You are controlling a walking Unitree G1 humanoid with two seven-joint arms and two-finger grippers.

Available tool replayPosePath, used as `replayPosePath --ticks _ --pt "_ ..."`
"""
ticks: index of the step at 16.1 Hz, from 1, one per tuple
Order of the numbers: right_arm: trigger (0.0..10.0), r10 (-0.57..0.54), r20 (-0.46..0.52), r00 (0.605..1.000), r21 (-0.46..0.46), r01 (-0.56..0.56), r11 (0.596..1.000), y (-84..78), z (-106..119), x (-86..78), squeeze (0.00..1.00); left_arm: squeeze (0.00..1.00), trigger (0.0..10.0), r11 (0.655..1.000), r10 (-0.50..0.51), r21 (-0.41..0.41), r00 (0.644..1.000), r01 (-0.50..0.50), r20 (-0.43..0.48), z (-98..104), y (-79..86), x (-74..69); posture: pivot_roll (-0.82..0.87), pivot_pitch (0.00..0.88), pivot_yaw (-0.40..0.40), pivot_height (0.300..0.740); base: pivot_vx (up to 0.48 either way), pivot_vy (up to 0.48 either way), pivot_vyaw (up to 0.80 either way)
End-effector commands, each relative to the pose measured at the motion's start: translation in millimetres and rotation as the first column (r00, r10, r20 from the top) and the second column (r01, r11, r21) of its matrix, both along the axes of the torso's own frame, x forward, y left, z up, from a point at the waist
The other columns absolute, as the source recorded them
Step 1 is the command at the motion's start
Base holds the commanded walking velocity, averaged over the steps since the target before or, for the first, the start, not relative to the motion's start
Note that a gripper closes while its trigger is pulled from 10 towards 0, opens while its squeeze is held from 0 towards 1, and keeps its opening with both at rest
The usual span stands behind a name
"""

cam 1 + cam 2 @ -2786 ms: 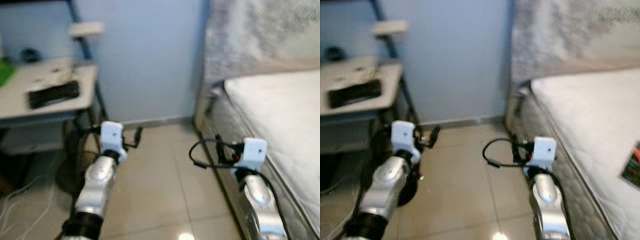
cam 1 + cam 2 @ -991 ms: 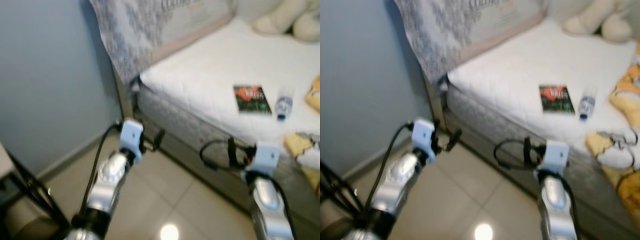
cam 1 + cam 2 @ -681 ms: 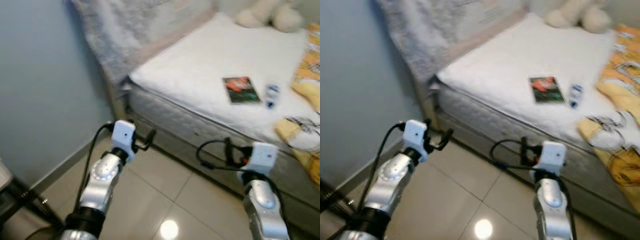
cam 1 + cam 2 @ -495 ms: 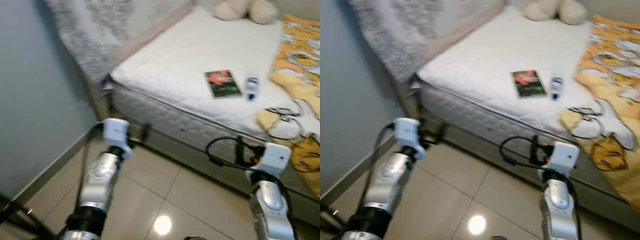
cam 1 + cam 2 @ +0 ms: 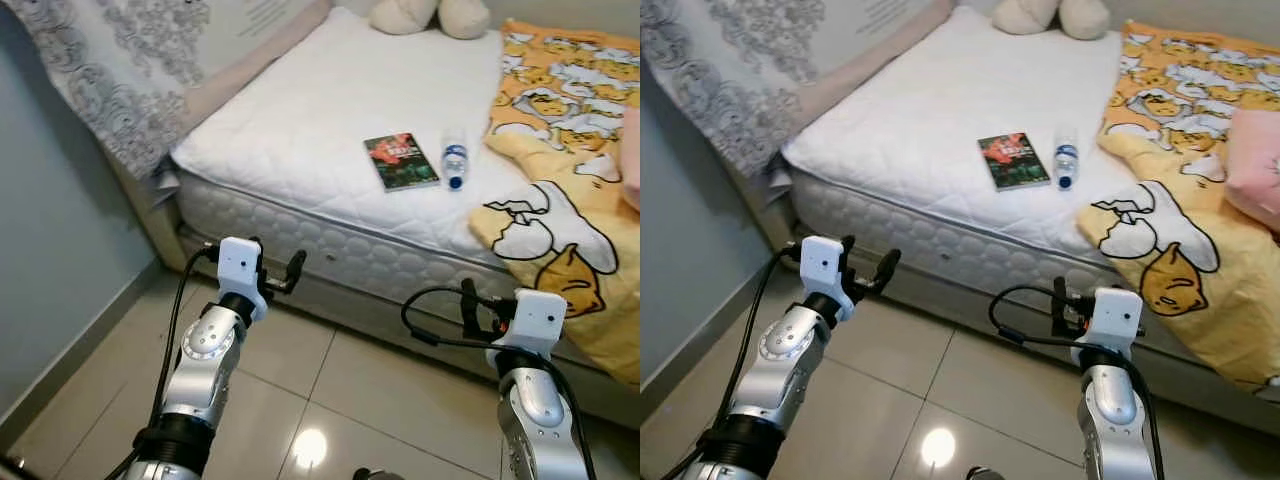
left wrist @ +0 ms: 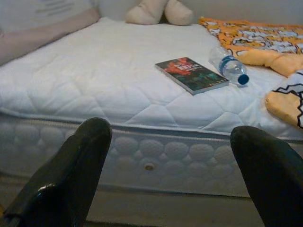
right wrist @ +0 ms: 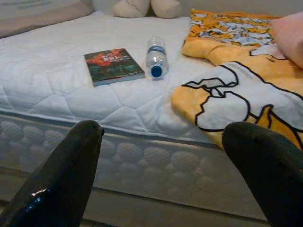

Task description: Clean up the room

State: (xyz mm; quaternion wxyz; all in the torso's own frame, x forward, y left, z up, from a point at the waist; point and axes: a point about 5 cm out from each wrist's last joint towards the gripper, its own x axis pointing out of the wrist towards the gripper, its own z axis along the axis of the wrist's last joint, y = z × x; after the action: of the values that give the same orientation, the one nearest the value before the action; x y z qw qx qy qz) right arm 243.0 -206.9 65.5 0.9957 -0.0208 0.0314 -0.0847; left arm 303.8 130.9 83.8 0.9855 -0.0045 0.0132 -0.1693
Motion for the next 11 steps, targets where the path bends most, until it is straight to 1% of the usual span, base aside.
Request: replayPosePath --ticks 1,4,5,7,9,11 --pt "10.0 0.011 0.014 1.000 -0.008 -0.011 1.000 1.1 4.3 0.9 0.00 0.00 10.0 0.999 -0.041 0.029 0.999 0.040 0.036 5.2 -6.2 -0.6 -0.07 0.000 0.043 0.740 0.000 -0.424 -0.66" --pt "10.0 0.016 0.014 1.000 -0.008 -0.016 1.000 2.4 4.1 0.5 0.00 0.00 10.0 0.998 -0.068 0.017 0.997 0.068 0.034 4.7 -11.6 -2.6 -0.07 0.000 0.047 0.740 0.270 -0.390 -0.66" --pt "10.0 0.018 0.013 1.000 -0.008 -0.018 1.000 3.2 3.9 1.0 0.00 0.00 10.0 0.997 -0.071 0.028 0.997 0.070 0.026 3.3 -12.6 -2.8 -0.07 0.000 0.047 0.740 0.000 0.000 -0.67" --pt "10.0 0.022 0.013 1.000 -0.009 -0.022 1.000 4.4 4.1 2.1 0.00 0.00 10.0 0.996 -0.083 0.023 0.996 0.082 0.030 3.5 -13.9 -2.6 -0.07 0.000 0.047 0.740 0.000 0.000 -0.67" --pt "10.0 0.028 0.016 0.999 -0.009 -0.028 1.000 4.9 4.8 3.9 0.00 0.00 10.0 0.997 -0.074 0.000 0.997 0.074 0.029 5.0 -12.9 -1.6 -0.07 0.000 0.047 0.740 0.000 0.480 -0.67" --pt "10.0 0.051 0.008 0.999 -0.029 -0.051 0.998 6.8 5.4 6.4 0.00 0.00 10.0 1.000 -0.029 -0.013 0.999 0.029 0.024 5.3 -8.3 0.4 -0.07 0.000 0.047 0.740 0.000 0.480 -0.68"
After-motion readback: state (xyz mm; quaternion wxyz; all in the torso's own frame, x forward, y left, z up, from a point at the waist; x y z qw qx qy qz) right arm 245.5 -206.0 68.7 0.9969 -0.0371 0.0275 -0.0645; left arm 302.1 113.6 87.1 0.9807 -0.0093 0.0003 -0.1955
